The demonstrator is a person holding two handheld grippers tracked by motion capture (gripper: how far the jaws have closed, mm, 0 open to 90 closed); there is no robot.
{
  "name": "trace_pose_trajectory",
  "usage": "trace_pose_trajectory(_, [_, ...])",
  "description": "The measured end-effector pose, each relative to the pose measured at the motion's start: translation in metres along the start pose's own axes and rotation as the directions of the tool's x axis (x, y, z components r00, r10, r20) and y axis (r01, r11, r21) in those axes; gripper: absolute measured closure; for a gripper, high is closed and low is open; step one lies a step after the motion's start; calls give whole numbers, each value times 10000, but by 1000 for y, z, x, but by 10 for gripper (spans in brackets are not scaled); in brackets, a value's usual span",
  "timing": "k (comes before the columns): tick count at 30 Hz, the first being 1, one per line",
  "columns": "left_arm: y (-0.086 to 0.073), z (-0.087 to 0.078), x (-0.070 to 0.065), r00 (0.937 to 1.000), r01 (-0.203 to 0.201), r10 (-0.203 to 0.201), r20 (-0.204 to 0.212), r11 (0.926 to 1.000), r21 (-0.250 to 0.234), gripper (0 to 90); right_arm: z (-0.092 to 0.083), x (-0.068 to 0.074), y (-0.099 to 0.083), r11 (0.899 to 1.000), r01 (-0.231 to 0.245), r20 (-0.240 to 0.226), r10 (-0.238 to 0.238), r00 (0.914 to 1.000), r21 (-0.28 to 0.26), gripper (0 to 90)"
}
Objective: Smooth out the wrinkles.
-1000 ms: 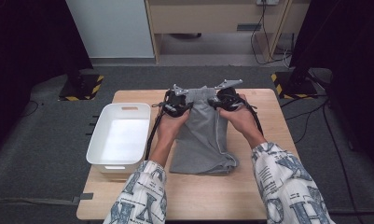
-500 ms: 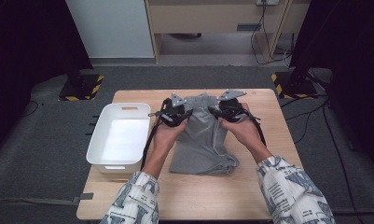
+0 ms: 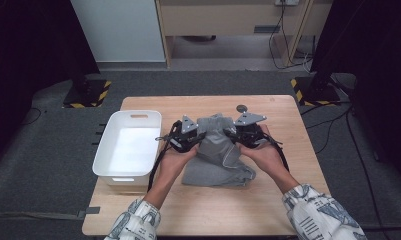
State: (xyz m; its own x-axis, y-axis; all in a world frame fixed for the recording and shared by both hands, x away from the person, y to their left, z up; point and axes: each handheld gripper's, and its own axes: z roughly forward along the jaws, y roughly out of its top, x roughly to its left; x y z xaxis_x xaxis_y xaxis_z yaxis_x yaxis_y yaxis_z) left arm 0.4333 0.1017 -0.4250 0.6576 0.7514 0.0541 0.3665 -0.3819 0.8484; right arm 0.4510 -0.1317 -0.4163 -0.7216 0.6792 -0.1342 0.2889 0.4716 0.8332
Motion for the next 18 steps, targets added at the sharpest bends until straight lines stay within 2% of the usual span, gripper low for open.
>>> trace_pose_trajectory(8, [-15,-10,-15,9994,-260,258,249,9996,59,740,-11,15,-16,9999,157,-117,-157,9998,-10,702])
trace_pose_trajectory(18, [-42,-8,-27,9976,-443,422,546,9983,374,736,-12,31,-41,9982,479,-345,-466,9983,369,672])
